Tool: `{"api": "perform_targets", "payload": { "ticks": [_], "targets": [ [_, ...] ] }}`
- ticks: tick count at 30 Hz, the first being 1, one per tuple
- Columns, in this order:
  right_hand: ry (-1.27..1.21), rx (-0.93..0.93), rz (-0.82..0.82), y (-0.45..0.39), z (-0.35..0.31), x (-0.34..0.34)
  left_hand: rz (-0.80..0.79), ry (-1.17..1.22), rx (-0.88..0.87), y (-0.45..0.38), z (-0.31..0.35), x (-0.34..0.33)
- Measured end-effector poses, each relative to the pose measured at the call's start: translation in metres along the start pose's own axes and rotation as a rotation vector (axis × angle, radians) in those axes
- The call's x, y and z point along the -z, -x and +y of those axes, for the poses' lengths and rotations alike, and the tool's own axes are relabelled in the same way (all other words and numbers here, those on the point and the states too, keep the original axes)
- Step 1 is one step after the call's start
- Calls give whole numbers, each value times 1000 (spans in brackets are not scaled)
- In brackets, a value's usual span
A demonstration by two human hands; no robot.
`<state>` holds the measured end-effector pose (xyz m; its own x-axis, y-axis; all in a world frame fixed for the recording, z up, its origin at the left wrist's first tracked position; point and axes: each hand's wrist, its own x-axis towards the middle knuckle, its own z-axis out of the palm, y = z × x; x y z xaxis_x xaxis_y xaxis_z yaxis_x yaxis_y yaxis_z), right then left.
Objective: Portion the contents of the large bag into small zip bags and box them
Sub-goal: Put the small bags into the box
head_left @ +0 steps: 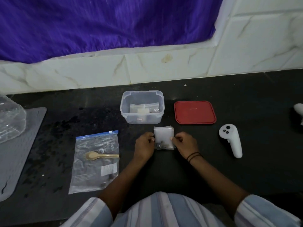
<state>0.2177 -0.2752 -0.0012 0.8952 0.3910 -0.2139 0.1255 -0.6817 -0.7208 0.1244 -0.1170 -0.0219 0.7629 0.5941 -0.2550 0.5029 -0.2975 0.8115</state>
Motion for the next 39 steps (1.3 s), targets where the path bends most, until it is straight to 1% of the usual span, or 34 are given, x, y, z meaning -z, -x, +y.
{"api": "perform_targets", "payload": {
  "ticks": [5,8,12,14,17,22,26,28,32,34,36,38,39],
  "targets": [
    [-35,-46,-1,-1,-7,-6,-4,112,78,0,8,-3],
    [-36,-86,-9,-2,-8,-7,-2,197,84,4,12,-6],
    [-89,-111,23,-1,-6,-8,-19,250,115,12,20,-6],
    [-136,-105,27,2,-4,-8,-15,314,142,13,23,-6],
    [-177,-73,26,6,-4,-7,5,303,158,13,25,-4],
    [-232,6,56,11,-11,-3,14,283,62,18,28,1],
    [-368,90,127,15,-29,7,66,318,-99,24,34,21],
    [-416,152,140,11,-41,15,112,320,-181,23,41,37],
    [-476,242,177,-7,-76,30,256,313,-360,10,61,76],
    [-469,287,193,-18,-95,34,293,330,-392,-2,70,92],
    [-415,338,203,-31,-114,36,366,315,-395,-19,78,107],
    [-310,348,190,-45,-128,35,442,244,-378,-37,83,118],
    [-231,345,180,-53,-134,33,453,194,-361,-47,84,123]
  ]
}}
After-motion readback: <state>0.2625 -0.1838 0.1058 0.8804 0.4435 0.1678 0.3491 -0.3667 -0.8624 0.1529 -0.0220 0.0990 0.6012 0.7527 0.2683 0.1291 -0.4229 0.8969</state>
